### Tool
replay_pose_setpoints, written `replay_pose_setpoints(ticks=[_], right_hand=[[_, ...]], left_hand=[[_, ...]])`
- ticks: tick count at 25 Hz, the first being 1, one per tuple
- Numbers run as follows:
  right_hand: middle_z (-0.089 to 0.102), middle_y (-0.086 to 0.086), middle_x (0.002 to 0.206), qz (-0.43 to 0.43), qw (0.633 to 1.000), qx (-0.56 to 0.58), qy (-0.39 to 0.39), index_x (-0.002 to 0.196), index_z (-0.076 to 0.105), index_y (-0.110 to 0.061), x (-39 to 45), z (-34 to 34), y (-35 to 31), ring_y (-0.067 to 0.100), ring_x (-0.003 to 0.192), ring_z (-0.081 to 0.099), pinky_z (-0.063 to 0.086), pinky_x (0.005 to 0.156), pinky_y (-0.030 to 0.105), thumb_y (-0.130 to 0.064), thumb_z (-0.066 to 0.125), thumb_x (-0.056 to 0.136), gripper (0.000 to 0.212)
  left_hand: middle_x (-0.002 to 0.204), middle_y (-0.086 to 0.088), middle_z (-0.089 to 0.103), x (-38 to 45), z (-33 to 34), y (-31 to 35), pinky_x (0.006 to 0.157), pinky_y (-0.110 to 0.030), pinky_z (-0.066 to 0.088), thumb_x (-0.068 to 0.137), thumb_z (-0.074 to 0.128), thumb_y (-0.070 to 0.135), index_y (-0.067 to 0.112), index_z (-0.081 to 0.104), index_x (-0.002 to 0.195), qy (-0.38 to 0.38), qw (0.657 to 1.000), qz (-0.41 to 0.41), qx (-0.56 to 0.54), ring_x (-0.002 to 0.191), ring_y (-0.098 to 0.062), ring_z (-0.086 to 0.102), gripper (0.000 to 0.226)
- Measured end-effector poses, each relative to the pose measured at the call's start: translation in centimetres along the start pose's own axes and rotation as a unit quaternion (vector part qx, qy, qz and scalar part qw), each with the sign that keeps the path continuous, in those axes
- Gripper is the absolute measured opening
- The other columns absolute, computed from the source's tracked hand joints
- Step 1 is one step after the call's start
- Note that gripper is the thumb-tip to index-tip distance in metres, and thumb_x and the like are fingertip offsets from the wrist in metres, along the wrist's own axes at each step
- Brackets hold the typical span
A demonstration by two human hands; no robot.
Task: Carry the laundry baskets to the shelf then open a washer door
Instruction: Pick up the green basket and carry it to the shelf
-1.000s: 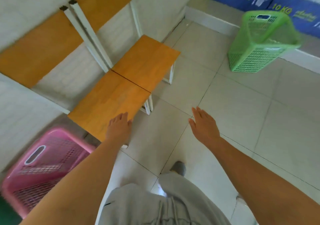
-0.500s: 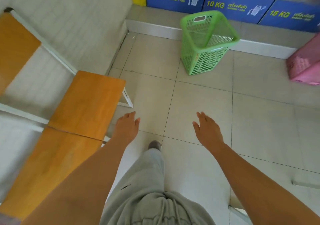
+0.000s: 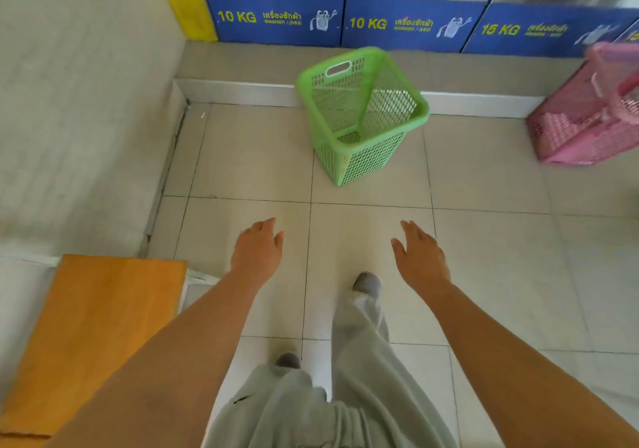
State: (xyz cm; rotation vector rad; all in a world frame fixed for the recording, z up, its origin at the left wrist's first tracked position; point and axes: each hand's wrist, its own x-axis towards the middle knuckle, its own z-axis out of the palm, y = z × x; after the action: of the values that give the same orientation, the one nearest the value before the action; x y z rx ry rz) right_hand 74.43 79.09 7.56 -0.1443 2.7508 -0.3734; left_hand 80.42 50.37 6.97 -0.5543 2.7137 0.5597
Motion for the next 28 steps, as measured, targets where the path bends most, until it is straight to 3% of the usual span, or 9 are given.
replay_pose_setpoints(ticks=[12, 16, 28], right_hand=[[0.03, 0.007, 0.157, -0.031, 0.999, -0.007, -0.026, 0.149, 0.028, -0.014, 31.8, -10.5, 2.5, 0.028, 0.142, 0.031, 0.031, 0.112, 0.046, -0.035, 0.038, 0.099, 0.055], [0.035, 0.011, 0.153, -0.01, 1.0, -0.001, -0.023, 0.147, 0.03, -0.011, 41.9, -11.7, 2.1, 0.032, 0.137, 0.035, 0.034, 0.11, 0.048, -0.03, 0.044, 0.098, 0.054], [0.015, 0.009, 0.161, -0.016, 0.995, -0.03, -0.09, 0.153, 0.013, -0.018, 64.9, -10.6, 4.6, 0.034, 0.144, 0.022, 0.025, 0.115, 0.048, -0.031, 0.044, 0.098, 0.065]], left_hand=[[0.141, -0.018, 0.048, 24.9, -3.1, 13.3, 0.105, -0.046, 0.037, 0.1, 0.04, 0.032, 0.01, 0.035, 0.145, 0.011, 0.994, -0.08, -0.07, 0.128, -0.038, 0.045, 0.05], [0.143, -0.018, 0.045, 34.8, -3.7, 15.3, 0.104, -0.047, 0.037, 0.1, 0.039, 0.031, 0.012, 0.031, 0.146, -0.01, 0.99, -0.112, -0.085, 0.129, -0.038, 0.043, 0.051], [0.154, -0.016, 0.028, 52.5, -0.4, 19.7, 0.11, -0.049, 0.034, 0.098, 0.044, 0.032, 0.014, 0.014, 0.153, -0.032, 0.957, -0.258, -0.132, 0.137, -0.037, 0.035, 0.065]])
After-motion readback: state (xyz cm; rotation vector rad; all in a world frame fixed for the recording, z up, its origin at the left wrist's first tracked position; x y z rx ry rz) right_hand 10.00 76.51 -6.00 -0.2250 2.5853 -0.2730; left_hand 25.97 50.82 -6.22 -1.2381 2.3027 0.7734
